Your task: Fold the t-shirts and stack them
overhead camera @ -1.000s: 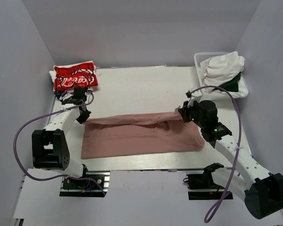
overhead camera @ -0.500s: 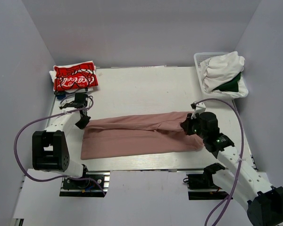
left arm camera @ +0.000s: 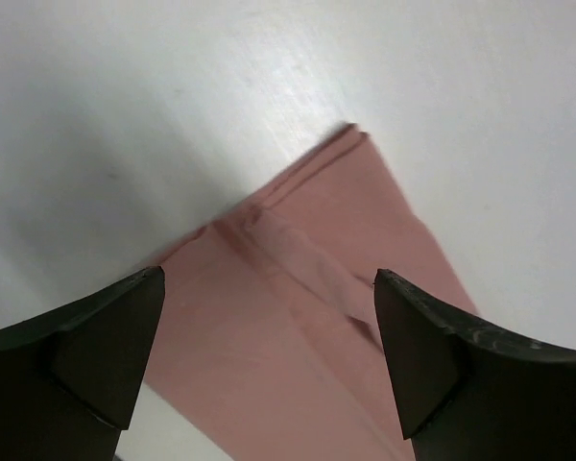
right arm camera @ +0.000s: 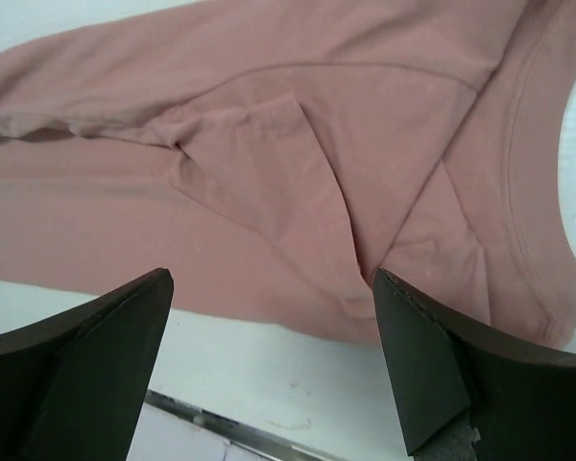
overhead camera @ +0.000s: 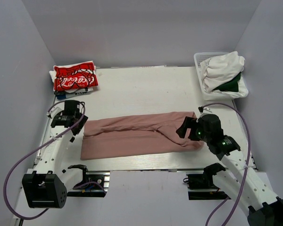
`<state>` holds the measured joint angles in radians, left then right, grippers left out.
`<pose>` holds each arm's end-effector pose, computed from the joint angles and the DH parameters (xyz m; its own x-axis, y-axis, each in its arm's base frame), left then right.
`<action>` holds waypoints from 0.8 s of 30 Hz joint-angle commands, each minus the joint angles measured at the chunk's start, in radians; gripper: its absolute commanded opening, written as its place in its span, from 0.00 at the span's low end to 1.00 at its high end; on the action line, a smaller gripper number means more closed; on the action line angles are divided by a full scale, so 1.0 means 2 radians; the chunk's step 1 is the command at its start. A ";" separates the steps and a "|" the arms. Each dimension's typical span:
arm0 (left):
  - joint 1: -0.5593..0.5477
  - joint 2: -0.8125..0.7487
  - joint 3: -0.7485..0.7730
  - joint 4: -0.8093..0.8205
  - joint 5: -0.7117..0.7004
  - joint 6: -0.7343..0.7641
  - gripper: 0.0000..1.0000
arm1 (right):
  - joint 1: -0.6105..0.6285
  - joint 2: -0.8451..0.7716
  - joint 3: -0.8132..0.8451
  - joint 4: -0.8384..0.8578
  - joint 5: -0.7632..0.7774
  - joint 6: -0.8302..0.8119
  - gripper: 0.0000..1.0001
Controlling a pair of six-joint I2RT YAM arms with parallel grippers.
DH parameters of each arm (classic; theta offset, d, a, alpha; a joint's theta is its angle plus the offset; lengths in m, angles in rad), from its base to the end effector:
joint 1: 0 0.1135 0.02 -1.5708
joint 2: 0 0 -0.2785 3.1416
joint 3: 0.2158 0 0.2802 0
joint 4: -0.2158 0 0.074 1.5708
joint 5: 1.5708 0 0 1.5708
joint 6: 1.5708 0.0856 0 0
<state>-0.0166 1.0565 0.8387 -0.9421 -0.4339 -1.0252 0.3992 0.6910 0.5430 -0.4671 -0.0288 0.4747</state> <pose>0.2243 0.0323 0.2164 -0.3450 -0.7700 -0.5367 -0.8629 0.4852 -0.1414 0.1974 0.0859 0.2179 -0.6604 0.2173 -0.7188 -0.1218 0.9135 0.3881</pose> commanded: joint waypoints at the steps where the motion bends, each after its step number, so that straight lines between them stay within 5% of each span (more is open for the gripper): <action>1: -0.003 0.000 0.019 0.073 0.049 0.046 1.00 | -0.001 0.029 0.021 0.058 -0.001 -0.011 0.90; 3: -0.008 0.049 0.028 0.131 0.139 0.090 1.00 | 0.001 0.106 0.022 0.121 -0.012 -0.018 0.90; 9: -0.018 0.154 0.046 0.184 0.232 0.126 1.00 | 0.001 0.194 0.019 0.189 -0.072 0.001 0.90; 17: -0.035 0.227 0.040 0.195 0.242 0.141 1.00 | -0.003 0.261 0.010 0.139 0.012 0.062 0.90; 24: -0.040 0.239 -0.071 0.160 0.176 0.107 1.00 | -0.006 0.316 0.005 0.086 0.078 0.095 0.90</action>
<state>-0.0940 1.4994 0.7986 -0.5236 -0.0059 -0.7822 0.3950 1.2701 0.5674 -0.2070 0.0410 0.6212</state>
